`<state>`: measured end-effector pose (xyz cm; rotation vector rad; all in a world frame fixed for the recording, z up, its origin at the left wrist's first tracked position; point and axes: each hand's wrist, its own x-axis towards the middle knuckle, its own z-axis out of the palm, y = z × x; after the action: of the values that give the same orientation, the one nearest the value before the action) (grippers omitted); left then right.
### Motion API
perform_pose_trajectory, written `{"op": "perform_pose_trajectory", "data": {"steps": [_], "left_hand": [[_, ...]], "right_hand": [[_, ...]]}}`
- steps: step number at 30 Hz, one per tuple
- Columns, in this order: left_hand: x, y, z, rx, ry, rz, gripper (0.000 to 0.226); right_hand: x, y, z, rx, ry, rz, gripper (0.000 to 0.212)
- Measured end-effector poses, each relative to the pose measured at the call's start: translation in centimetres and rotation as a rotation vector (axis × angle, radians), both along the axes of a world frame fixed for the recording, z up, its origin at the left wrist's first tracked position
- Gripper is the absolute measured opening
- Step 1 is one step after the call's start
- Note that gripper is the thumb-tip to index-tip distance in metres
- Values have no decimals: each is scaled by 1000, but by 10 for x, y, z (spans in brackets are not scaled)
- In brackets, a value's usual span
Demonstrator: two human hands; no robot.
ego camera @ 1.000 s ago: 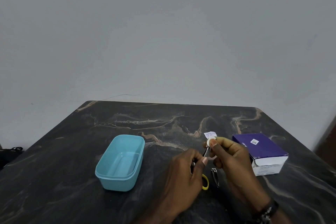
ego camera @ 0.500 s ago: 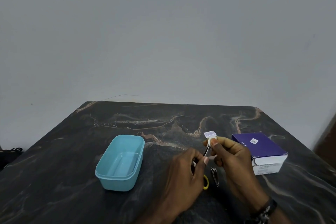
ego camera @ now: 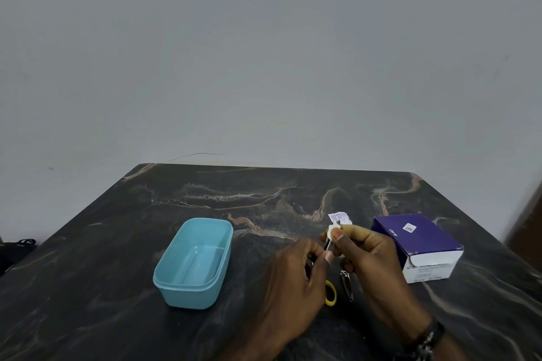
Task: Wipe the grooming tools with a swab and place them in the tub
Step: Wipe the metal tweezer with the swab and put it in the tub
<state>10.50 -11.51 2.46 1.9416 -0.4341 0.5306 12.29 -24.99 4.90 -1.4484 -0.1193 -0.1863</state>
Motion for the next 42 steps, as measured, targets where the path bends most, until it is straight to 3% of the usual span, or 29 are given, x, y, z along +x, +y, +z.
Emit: {"op": "perform_pose_trajectory", "data": {"steps": [7,19,28,35,42], "left_hand": [[-3,-2,2,23,-9,-7,17],[7,8,6,-192,-56,149,18],[14,21,9,-364,37,86,4],[13,19,12,-481,114,42,21],[12,17,17,-585,56,78,31]], "right_hand": [[-3,-3,9,97,-31,-54,18],[-2,-8,9,-83,-18,14,15],[-6,-7,11,-283,87,106,12],[-6,-5,9,-318,82,104,10],[-6,-4,7,-398,44,189,10]]}}
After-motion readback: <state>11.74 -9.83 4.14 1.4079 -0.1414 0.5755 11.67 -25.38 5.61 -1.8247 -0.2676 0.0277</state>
